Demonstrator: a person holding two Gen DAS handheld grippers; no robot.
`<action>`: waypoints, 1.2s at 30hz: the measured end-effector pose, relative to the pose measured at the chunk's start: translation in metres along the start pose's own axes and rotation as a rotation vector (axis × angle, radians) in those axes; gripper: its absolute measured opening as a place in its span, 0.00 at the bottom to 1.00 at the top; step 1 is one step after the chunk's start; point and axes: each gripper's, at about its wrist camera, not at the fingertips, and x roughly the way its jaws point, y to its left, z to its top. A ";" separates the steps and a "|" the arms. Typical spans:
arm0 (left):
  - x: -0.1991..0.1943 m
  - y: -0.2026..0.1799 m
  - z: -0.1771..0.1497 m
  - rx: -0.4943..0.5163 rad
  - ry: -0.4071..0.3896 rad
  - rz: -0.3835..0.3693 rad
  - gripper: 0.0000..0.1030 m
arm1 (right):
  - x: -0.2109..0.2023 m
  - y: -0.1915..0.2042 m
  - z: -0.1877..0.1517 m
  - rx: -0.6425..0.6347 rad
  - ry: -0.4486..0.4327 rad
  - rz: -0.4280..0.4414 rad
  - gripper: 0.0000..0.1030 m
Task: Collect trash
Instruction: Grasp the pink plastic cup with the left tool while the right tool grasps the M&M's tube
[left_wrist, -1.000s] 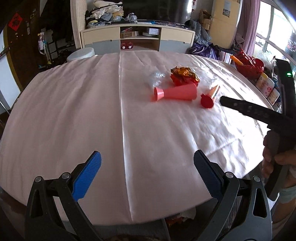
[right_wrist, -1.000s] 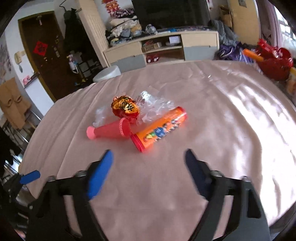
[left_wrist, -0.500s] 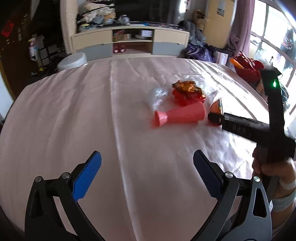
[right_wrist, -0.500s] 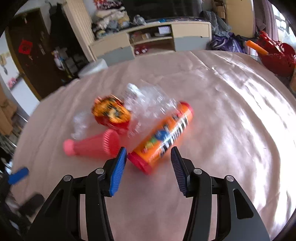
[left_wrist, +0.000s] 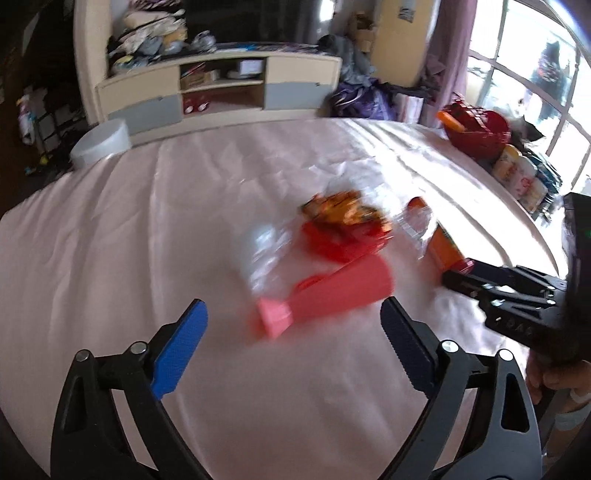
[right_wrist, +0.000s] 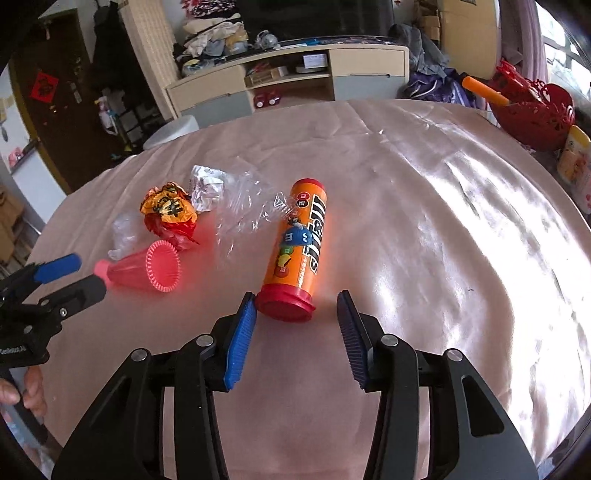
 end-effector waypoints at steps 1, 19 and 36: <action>0.001 -0.004 0.003 0.016 -0.004 -0.006 0.81 | 0.000 -0.001 0.000 -0.001 0.001 0.007 0.45; 0.045 -0.025 0.003 0.196 0.116 -0.049 0.53 | 0.005 -0.006 0.008 -0.034 -0.019 0.018 0.43; 0.001 -0.053 -0.045 0.161 0.111 -0.018 0.33 | -0.030 -0.020 -0.031 -0.053 -0.031 0.082 0.31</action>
